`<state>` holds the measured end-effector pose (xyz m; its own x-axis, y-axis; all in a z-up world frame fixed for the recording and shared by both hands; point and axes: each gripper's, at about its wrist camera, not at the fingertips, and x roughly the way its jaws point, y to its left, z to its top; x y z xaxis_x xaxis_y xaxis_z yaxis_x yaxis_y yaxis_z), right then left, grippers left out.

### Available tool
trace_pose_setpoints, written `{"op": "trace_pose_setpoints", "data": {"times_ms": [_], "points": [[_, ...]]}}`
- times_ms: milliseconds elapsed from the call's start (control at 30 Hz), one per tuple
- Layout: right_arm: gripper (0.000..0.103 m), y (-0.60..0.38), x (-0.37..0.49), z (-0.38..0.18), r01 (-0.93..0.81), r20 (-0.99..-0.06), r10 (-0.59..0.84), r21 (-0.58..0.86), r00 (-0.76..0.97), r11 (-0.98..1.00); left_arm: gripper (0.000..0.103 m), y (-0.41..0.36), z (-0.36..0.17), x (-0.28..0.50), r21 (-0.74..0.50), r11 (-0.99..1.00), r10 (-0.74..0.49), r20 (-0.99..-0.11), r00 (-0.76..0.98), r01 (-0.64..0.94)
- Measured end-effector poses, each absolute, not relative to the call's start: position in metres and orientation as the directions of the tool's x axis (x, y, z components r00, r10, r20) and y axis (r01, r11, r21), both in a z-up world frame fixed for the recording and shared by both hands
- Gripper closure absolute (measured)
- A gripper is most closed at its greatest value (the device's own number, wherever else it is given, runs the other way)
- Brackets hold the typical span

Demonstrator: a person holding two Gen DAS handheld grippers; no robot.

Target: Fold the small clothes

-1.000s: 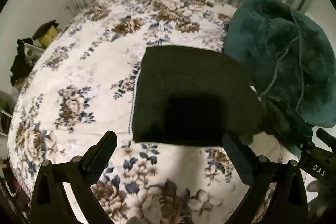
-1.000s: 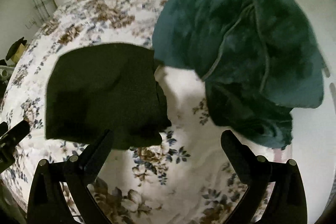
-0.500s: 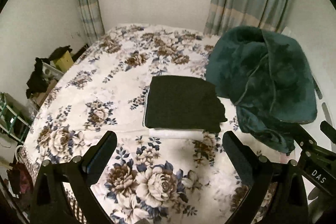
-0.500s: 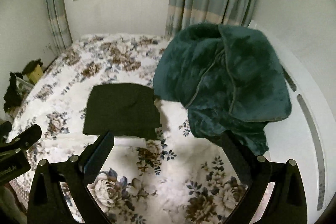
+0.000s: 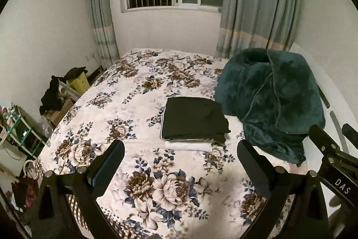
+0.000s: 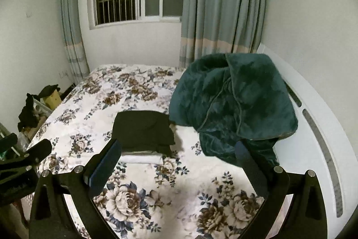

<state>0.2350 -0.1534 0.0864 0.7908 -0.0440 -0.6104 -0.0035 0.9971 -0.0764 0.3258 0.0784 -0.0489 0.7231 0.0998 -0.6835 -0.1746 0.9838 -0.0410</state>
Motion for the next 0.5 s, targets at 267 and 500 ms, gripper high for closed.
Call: {"op": "trace_pose_setpoints", "data": {"times_ms": [267, 500], "points": [[0.000, -0.154, 0.210, 0.104, -0.013, -0.588, -0.040, -0.085, 0.808, 0.996, 0.000, 0.076, -0.039, 0.305, -0.040, 0.983, 0.109, -0.660, 0.743, -0.179], [0.000, -0.156, 0.204, 0.112, -0.011, -0.584, -0.045, -0.092, 0.811, 0.996, 0.000, 0.073, -0.028, 0.296, -0.041, 0.980, 0.123, -0.648, 0.751, -0.196]]}}
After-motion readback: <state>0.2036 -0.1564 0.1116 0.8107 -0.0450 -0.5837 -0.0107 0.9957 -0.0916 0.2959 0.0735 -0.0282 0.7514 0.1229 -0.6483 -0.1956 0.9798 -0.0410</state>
